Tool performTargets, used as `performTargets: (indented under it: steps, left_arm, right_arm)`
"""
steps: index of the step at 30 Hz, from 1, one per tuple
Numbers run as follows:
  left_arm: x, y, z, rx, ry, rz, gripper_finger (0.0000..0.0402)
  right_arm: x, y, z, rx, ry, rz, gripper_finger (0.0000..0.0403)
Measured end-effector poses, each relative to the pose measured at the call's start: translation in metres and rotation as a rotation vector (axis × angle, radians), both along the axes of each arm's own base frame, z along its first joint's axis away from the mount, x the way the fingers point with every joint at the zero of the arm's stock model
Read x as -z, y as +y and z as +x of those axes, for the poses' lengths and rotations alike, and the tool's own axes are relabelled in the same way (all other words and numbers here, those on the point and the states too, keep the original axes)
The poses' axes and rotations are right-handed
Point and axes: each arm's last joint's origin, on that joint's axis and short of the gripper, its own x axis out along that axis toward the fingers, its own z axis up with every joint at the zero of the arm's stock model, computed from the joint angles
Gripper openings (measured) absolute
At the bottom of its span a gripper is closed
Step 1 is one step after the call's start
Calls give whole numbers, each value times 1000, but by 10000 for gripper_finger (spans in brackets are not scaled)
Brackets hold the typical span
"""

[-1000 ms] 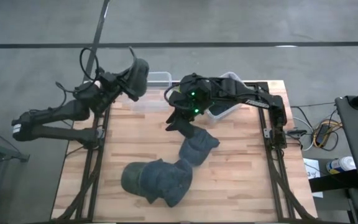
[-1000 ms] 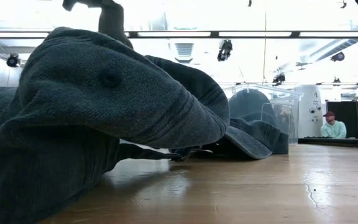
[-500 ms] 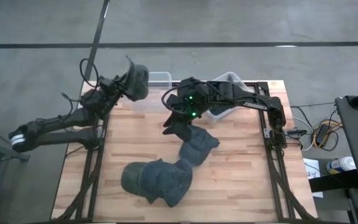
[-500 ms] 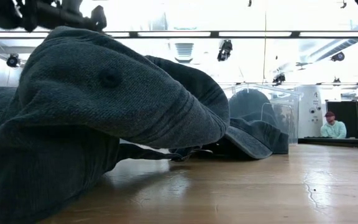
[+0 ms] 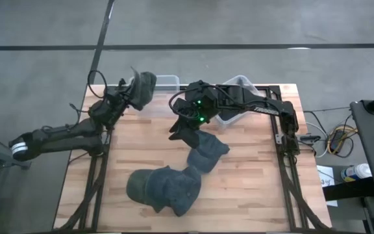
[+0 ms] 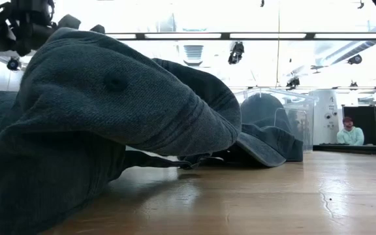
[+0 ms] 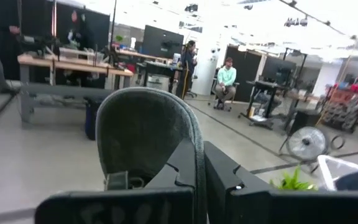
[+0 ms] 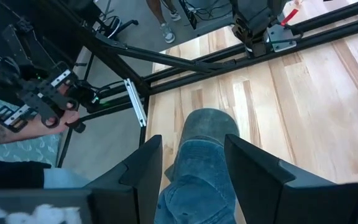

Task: Pick & Place hat
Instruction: Put the top black cap into the left transparent bin

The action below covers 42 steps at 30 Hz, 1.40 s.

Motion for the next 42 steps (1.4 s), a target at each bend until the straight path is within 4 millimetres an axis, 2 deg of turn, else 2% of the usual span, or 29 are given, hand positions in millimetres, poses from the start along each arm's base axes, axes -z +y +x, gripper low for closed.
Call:
performTargets:
  steps: [13, 21, 25, 29, 33, 42]
  left_arm:
    - [0, -6, -5, 141, -90, -13, 5]
    - [-3, -8, -7, 165, -15, 68, 5]
    - [-11, -10, -9, 184, -19, 147, 5]
    - [-17, -13, -9, 269, -22, 197, 5]
    - [-13, -14, -6, 367, 29, 198, 5]
    - [2, -7, -6, 338, 172, 114, 5]
  right_arm:
    - [11, 0, 9, -5, 25, -7, 163]
    - [11, -2, 9, -11, 17, -23, 161]
    - [11, -3, 9, -7, 17, -20, 161]
    - [11, -3, 9, -3, 20, -14, 158]
    - [11, -3, 9, 1, 23, -9, 157]
    - [11, -3, 9, 3, 24, -5, 155]
